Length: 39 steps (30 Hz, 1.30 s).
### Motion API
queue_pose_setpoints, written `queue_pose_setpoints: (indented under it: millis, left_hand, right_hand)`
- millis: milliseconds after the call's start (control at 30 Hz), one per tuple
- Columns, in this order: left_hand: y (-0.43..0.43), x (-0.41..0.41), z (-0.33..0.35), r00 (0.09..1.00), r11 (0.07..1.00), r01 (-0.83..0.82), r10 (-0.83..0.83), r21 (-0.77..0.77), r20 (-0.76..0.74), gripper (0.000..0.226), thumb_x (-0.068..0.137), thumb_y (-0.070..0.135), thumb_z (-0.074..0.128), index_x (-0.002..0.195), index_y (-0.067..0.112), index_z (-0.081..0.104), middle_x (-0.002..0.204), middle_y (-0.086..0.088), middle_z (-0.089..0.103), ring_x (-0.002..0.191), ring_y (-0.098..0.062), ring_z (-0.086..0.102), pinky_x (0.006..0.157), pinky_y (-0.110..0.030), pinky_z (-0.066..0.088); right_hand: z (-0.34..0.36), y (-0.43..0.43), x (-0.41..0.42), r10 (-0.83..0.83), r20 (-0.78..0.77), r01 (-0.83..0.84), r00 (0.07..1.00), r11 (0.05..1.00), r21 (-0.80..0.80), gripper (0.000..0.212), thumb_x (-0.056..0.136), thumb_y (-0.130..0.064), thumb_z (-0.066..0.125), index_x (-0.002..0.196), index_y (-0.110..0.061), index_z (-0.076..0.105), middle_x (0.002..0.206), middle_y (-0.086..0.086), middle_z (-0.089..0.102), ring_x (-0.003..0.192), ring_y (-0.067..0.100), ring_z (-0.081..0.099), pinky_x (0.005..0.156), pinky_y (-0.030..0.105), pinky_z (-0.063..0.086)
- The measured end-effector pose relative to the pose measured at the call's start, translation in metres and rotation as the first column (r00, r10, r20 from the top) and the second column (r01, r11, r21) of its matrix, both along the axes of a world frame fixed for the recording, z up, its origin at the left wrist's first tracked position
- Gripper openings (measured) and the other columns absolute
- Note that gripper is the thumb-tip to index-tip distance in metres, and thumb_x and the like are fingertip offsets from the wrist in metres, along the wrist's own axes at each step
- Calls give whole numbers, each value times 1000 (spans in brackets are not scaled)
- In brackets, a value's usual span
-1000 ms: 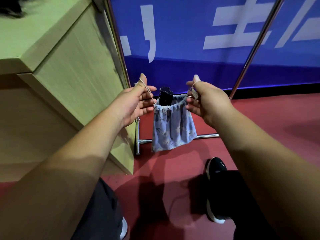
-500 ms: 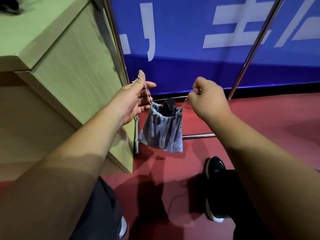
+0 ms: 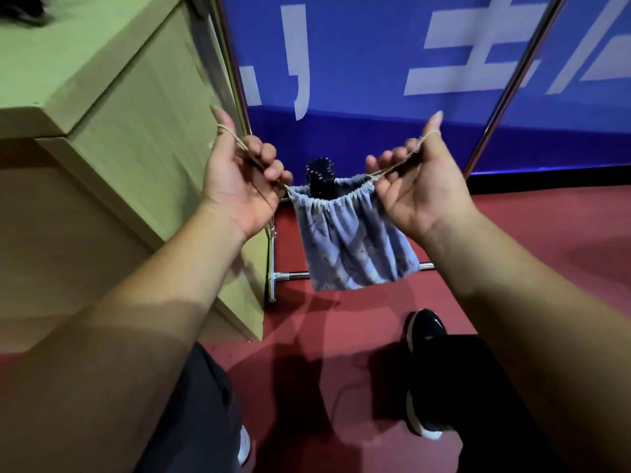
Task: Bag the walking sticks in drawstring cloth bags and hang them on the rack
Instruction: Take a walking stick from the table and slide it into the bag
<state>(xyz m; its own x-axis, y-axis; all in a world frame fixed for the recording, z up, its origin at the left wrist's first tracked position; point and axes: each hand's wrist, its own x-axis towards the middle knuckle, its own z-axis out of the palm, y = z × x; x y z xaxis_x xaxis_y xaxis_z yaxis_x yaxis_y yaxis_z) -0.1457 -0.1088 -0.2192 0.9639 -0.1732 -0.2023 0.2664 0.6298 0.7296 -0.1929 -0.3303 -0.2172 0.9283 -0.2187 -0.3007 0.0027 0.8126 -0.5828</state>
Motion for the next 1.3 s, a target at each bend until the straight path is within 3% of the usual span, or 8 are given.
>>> queue_pose_setpoints:
  millis: [133,300,567,700,867,967,1133,1300]
  left_hand:
    - [5,6,-1,997,994,67,-69,92,26,70,97,80,43,62,20,40,51,1,23,47,-15,11,51,-29,16]
    - [-1,8,-9,988,899,83,-130,429,81,71,101,72,48,55,18,48,45,-1,24,42,-16,20,53,-30,11]
    - [16,1,-13,878,333,12,-454,943,150,68,93,58,74,64,-3,67,41,3,40,39,-12,32,46,-20,33]
    - [23,5,-15,899,402,23,-409,915,157,77,79,76,70,61,2,66,45,-7,40,41,-19,32,50,-24,34]
    - [11,3,-18,923,721,235,-375,652,82,84,98,78,38,53,11,57,54,-11,54,55,-29,61,82,-47,58]
    - [-4,-6,-16,900,767,348,-433,539,36,91,97,82,21,46,12,48,47,-10,45,60,-32,64,92,-46,56]
    - [-13,-8,-9,891,767,378,-454,518,22,90,93,89,21,46,13,28,46,-6,18,41,-21,21,49,-32,25]
    - [4,-3,-17,833,311,181,-553,933,23,93,90,92,35,48,9,40,49,-12,28,42,-21,31,50,-28,30]
  right_hand:
    - [-4,-13,0,27,-93,-32,995,998,-48,58,99,-70,58,63,-26,44,59,-8,26,48,11,20,46,24,24]
    - [-13,-11,-4,-21,-173,-57,985,901,-431,55,93,-59,76,63,-24,46,59,-3,28,51,15,16,47,30,14]
    - [-20,-10,-6,24,-186,-188,982,101,-977,67,87,-61,75,62,-1,57,51,6,43,49,17,36,58,32,35]
    - [-24,-4,-8,28,-180,-182,983,139,-973,64,89,-62,74,57,-9,57,45,0,42,43,15,36,55,31,35]
    - [-15,5,-6,150,-154,-215,977,677,-704,58,93,-61,74,64,-13,58,61,9,55,55,23,53,60,32,53]
    - [-15,13,-3,278,-136,-308,951,806,-505,68,94,-73,63,61,-16,49,62,9,42,59,26,48,71,39,59]
    - [-16,21,-5,334,-265,-427,904,700,-573,77,88,-88,53,56,-20,38,60,6,21,54,23,22,57,36,28]
    - [-16,26,-11,264,-344,-432,901,473,-768,72,78,-86,68,62,-26,31,65,8,24,66,32,21,56,39,22]
